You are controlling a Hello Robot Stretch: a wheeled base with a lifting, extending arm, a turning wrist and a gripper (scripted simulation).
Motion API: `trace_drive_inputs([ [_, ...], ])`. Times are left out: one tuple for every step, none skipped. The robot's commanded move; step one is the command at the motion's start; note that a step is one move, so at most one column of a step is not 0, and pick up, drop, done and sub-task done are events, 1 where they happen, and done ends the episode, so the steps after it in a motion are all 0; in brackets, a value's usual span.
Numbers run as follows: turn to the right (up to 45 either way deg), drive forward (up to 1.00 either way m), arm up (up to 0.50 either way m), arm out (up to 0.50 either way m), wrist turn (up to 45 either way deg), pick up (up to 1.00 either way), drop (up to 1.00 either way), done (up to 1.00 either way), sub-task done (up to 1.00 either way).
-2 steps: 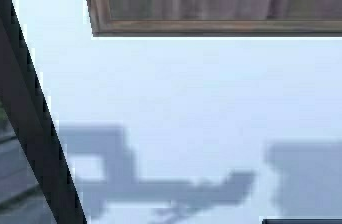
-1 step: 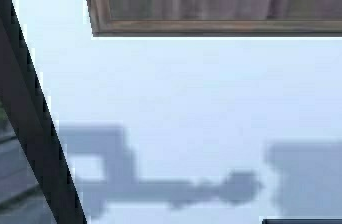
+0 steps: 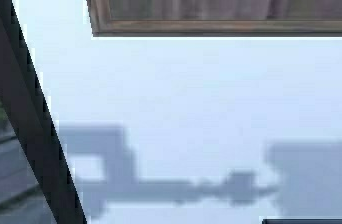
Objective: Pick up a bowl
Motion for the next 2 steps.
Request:
trace_drive_inputs([
  [0.0, 0.0, 0.0, 0.0, 45.0, 0.0, 0.0, 0.0, 0.0],
  [0.0, 0.0, 0.0, 0.0, 36.0, 0.0, 0.0, 0.0, 0.0],
])
